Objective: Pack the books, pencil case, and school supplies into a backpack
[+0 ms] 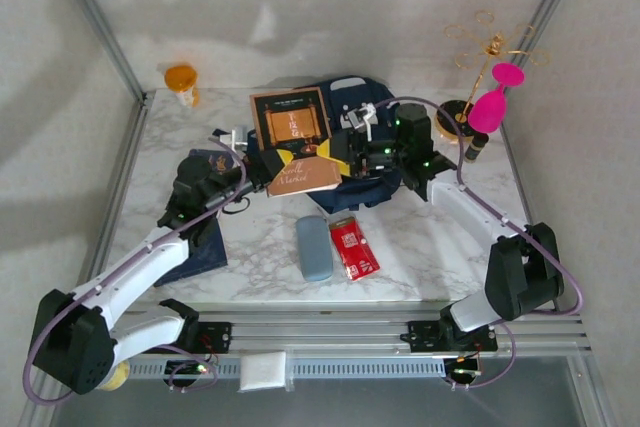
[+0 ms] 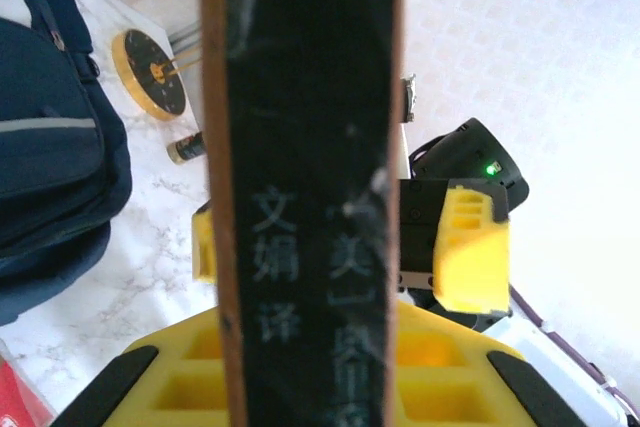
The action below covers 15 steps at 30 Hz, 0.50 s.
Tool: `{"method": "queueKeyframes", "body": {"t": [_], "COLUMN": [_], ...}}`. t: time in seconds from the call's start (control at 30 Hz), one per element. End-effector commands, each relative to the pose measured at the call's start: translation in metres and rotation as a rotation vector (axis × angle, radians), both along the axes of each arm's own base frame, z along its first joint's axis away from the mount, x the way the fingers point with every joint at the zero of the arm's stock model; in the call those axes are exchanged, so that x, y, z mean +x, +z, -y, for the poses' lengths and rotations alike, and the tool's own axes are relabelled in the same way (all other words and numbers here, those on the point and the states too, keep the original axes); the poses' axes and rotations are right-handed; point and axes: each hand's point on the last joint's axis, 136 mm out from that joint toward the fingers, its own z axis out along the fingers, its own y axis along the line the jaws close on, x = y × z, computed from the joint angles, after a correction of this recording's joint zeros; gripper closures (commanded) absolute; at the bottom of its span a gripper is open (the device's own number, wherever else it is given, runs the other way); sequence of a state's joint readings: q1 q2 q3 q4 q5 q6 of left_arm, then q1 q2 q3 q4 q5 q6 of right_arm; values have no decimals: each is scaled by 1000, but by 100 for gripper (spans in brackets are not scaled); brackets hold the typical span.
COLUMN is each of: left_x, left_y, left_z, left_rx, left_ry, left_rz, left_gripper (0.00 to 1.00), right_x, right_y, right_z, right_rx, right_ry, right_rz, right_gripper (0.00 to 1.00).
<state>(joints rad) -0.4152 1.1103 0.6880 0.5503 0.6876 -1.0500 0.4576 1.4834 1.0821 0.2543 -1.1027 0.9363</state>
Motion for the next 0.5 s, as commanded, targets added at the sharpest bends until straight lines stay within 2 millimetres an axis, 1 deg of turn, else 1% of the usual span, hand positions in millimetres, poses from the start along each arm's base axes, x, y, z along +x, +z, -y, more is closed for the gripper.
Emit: {"method": "queueKeyframes", "body": {"t": [0.0,0.03,0.07,0.17,0.23,0.27,0.33,0.47], "left_x": [1,5,10,14,15,15,17,20], "left_y": [46,40,35,22,18,16,12,7], "left_z": [2,2,1,0,1,2,1,2], "left_rx": [-65,-43,-13,49,59,68,94,130], "left_ry": [12,28,48,73,65,63,71,74], "left_rz": [141,129,112,93,87,83,81,75], "left_gripper": [100,100,100,100,100,100,100,100], "right_x": [-22,-22,-20,-10,-2,0,6,18], "right_y": [44,46,46,38,24,21,11,6], "right_z": [-2,0,1,2,2,2,3,11], "right_rx": [126,122,108,38,-7,-16,-38,-62], "right_ry": [78,68,52,-13,-38,-39,-57,-112], "right_rz": [82,90,97,125,89,81,62,64], "right_gripper": [1,2,5,30,50,57,67,99]}}
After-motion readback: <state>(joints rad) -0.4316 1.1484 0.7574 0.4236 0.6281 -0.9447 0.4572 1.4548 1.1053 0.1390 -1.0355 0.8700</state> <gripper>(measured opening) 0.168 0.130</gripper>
